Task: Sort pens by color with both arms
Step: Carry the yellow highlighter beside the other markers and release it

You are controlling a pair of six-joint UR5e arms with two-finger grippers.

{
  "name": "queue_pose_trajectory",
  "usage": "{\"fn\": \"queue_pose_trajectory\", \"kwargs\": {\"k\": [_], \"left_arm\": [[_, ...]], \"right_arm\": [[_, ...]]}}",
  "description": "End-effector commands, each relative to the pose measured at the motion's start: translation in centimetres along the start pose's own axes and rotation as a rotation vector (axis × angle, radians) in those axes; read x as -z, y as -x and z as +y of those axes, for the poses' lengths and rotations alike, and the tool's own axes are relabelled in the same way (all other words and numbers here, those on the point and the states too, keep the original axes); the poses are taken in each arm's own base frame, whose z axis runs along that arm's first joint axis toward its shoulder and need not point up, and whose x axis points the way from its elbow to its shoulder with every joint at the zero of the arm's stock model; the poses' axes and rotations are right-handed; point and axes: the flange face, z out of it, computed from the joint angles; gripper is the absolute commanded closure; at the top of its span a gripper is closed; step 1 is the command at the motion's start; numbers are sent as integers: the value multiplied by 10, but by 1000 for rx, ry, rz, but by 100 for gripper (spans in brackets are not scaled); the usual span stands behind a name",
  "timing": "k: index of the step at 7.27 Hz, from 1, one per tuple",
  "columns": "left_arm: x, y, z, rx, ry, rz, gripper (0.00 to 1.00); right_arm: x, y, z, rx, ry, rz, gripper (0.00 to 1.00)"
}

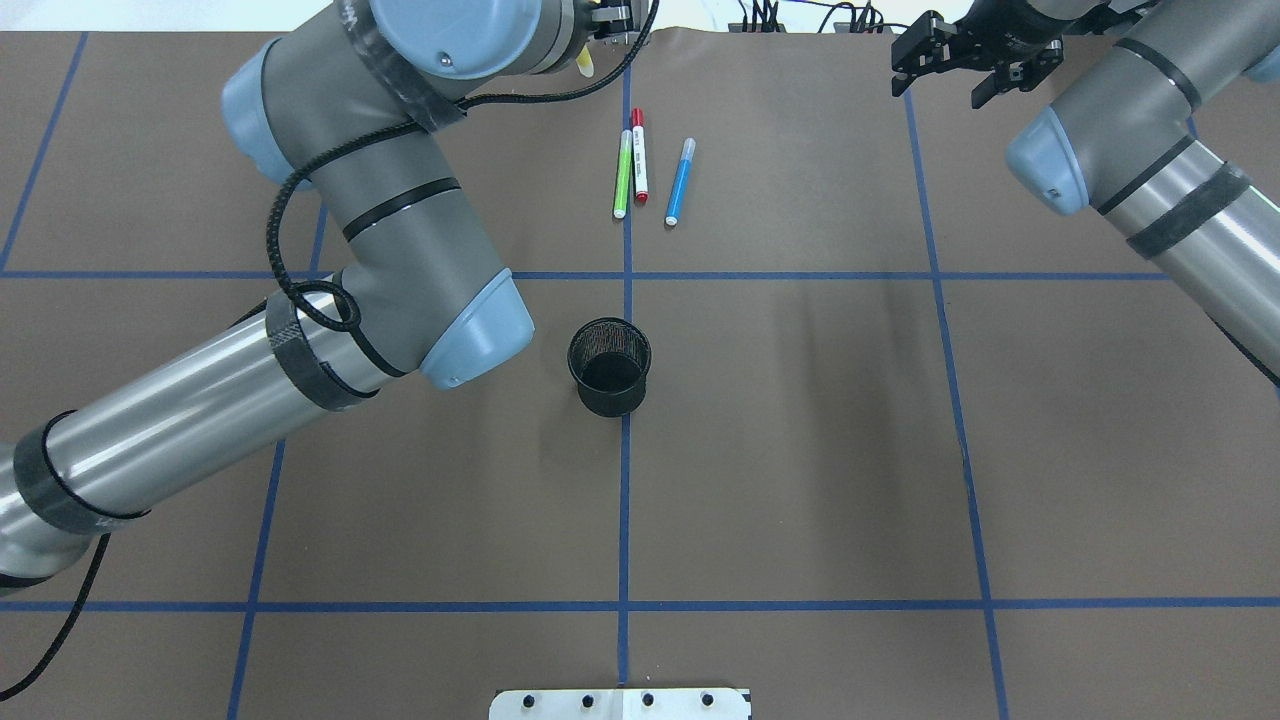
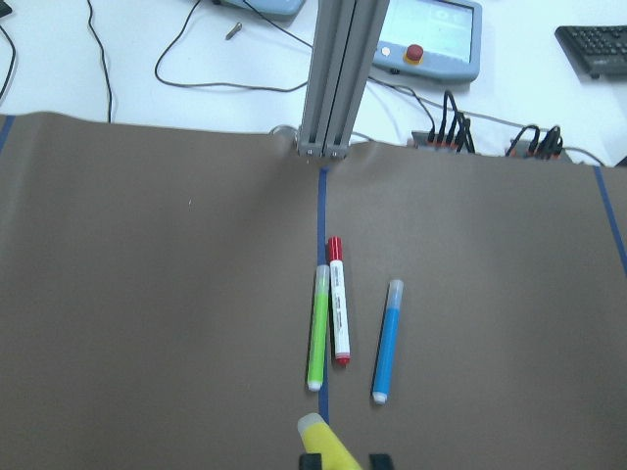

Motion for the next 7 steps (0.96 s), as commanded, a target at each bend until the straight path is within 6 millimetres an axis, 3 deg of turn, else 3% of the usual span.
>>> {"fn": "queue_pose_trajectory", "kwargs": {"k": [1, 2, 3, 4, 5, 7], "left_arm": [[-70, 29, 11, 51, -155, 3, 100], [-102, 49, 19, 61, -236, 1, 100], [-127, 66, 30, 62, -290, -21, 100], [-145, 79, 38, 59, -298, -52, 100], [-162, 86, 53, 105, -313, -90, 100], [-171, 71, 100, 141, -309, -90, 100]], "right_arm": [[4, 12, 6, -15, 60, -10, 0], [6, 12, 7, -105, 189, -10, 0], [12, 3, 3, -135, 195, 13, 0], [14, 5, 2, -110, 192, 10, 0], [21, -8, -4, -42, 182, 8, 0], [35, -41, -19, 45, 222, 82, 0]]}}
